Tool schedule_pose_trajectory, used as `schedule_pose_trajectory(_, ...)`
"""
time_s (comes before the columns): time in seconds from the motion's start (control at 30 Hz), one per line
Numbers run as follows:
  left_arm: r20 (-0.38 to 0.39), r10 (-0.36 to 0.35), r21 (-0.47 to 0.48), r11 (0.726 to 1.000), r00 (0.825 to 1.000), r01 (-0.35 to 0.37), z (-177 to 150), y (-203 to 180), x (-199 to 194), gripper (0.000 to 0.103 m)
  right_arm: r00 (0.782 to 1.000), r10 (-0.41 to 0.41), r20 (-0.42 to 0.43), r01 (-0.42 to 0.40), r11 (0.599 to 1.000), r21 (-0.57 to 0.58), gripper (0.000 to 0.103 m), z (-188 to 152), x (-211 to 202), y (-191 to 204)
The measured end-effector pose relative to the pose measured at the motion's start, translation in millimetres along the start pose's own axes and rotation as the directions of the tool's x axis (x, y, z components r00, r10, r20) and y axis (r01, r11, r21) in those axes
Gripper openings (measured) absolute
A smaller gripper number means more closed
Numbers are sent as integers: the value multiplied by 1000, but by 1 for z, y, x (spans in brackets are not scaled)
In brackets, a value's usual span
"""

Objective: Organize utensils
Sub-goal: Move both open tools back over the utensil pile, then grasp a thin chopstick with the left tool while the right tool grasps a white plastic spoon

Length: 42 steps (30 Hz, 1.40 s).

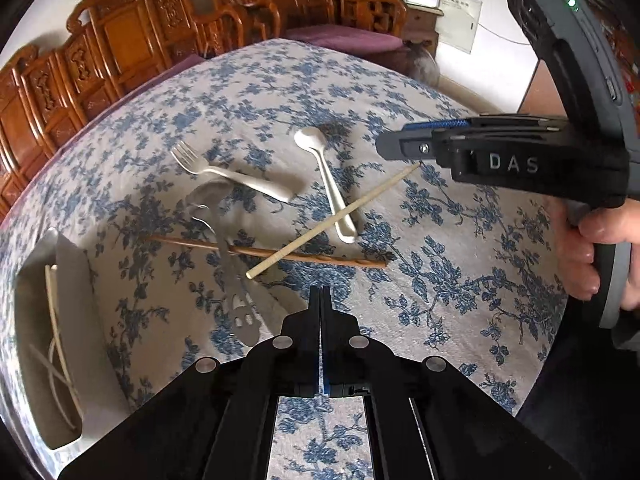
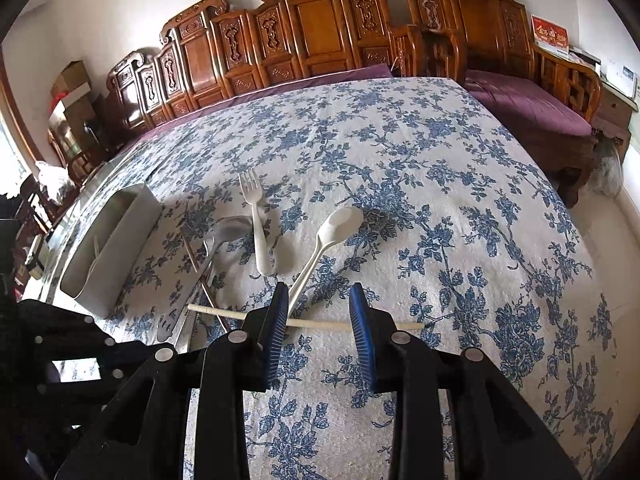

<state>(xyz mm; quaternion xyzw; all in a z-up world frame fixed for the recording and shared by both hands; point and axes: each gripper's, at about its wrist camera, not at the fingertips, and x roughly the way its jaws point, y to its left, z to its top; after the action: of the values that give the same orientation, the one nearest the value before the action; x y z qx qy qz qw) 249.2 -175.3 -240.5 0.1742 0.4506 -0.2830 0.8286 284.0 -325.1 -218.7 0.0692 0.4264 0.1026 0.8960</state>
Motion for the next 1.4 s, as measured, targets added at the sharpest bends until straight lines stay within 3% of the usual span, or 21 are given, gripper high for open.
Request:
schedule_pose_trajectory(0.13, 0, 62, 7, 998, 998, -62, 11, 8, 2, 1, 1000, 2, 4, -2, 1000, 9, 34, 0, -1, 1)
schedule_pose_trajectory(0.2, 1, 63, 2, 998, 998, -63, 18, 14, 6, 19, 1000, 0, 1, 0, 1000, 13, 34, 0, 0, 0)
schedule_pose_trajectory(0.27, 1, 71, 10, 997, 997, -71, 22, 17, 11, 27, 1000, -1, -2, 1, 1000, 14, 34, -1, 0, -1)
schedule_pose_trajectory(0.5, -81, 62, 87, 995, 995, -55, 20, 12, 44, 27, 1000, 10, 3, -10, 1000, 28, 34, 1, 0, -6)
schedule_pose_trajectory(0.6, -71, 57, 98, 994, 996, -50, 18, 12, 42, 27, 1000, 16, 7, -16, 999, 34, 34, 2, -1, -7)
schedule_pose_trajectory(0.73, -106, 36, 106, 994, 994, -25, 17, 11, 44, 12, 1000, 19, 6, -19, 999, 44, 34, 2, 0, -9)
schedule_pose_trajectory(0.97, -113, 43, 116, 993, 993, -30, 18, 7, 50, 11, 1000, 16, -1, -16, 999, 45, 34, 2, 1, -8)
schedule_pose_trajectory(1.07, -103, 24, 112, 994, 994, -12, 16, 5, 48, 4, 1000, 16, 0, -16, 999, 49, 34, 1, 1, -8)
schedule_pose_trajectory(1.4, 34, -12, -39, 999, 999, 14, 3, 19, -3, 4, 1000, 22, -14, -21, 999, 28, 34, 2, 8, -1)
